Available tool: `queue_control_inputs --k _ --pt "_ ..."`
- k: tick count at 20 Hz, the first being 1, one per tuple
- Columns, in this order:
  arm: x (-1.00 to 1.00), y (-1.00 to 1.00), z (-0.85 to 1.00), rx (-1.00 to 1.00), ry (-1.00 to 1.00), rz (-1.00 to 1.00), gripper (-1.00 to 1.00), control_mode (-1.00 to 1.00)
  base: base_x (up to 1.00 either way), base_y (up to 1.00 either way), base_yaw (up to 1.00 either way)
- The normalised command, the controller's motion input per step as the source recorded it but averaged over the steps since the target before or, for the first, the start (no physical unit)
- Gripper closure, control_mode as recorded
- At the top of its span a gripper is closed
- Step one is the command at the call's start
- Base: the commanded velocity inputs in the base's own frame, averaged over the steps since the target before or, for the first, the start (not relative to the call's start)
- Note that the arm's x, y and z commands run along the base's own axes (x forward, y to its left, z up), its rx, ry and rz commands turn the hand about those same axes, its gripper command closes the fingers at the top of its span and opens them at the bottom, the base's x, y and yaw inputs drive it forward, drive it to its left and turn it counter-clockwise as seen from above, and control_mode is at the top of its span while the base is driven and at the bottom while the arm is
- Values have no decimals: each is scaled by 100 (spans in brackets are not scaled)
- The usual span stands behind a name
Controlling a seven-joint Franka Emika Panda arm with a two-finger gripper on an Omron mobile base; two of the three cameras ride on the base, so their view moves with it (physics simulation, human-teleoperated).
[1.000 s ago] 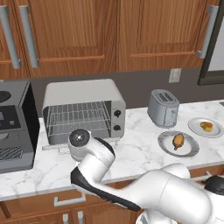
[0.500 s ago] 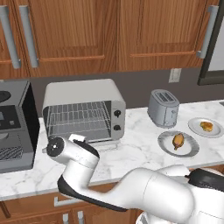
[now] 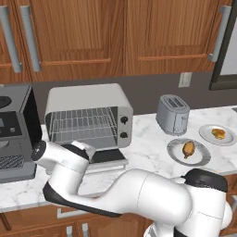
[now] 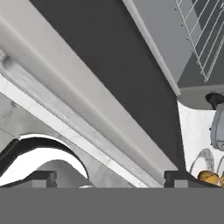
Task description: Open the toaster oven door. Place the bread on the bottom rack in the toaster oven and place the chicken drumstick on the top rack.
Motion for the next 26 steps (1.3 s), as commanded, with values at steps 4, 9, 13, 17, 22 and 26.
queue_control_inputs --k 4,9,13,17,22,26 --pt "-54 -14 29 0 0 -30 -100 -100 0 0 0" --pt "-29 -13 29 0 0 -25 -100 -100 0 0 0" --pt "0 -13 26 3 -14 -7 -100 -100 0 0 0" --pt "1 -20 14 6 -33 0 -100 -100 0 0 0" --pt "5 -20 1 3 -37 0 -100 -100 0 0 0" --pt "10 -19 6 12 -25 0 -100 -100 0 0 0"
